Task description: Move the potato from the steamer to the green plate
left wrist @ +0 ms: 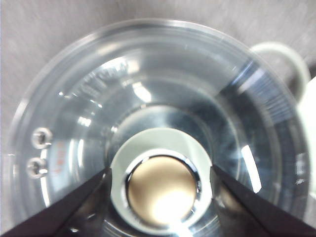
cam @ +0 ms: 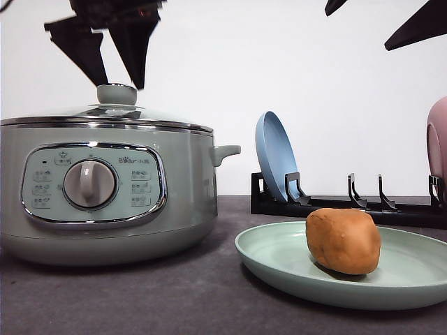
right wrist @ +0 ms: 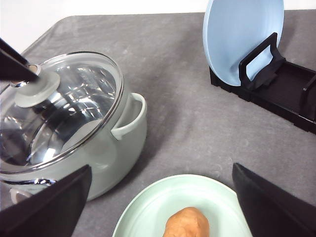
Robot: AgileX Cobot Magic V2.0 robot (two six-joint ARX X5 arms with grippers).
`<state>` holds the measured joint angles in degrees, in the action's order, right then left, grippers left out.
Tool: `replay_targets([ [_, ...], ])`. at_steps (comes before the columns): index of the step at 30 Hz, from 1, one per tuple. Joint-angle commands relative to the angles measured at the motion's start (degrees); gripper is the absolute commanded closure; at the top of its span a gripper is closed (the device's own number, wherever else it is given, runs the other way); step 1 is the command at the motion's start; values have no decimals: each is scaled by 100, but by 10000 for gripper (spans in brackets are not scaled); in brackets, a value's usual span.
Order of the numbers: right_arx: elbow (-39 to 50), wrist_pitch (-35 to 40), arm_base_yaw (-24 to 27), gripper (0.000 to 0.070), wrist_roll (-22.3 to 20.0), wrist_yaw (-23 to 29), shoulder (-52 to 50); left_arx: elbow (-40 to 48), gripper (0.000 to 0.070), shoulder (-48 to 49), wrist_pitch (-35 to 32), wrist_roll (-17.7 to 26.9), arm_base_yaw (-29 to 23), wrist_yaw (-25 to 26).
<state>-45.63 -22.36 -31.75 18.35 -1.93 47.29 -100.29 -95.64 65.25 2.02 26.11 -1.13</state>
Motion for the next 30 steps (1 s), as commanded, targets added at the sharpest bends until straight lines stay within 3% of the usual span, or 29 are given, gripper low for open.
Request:
replay_targets([
  [1,-98,-3,-26,122,-67,-83,15,-166,296,177,-62,-11,28,9],
  [9,-98,-205,-26,122,-83,-819,15,-166,306,993,84,-12,28,102],
  [21,-98,-1050,-27,123,-83,-2303,15,-166,308,1888,600,-13,28,1490],
  [30,-98,-1347,-33,135,-83,-2416,15,-166,314,2035,791,-11,28,1622],
])
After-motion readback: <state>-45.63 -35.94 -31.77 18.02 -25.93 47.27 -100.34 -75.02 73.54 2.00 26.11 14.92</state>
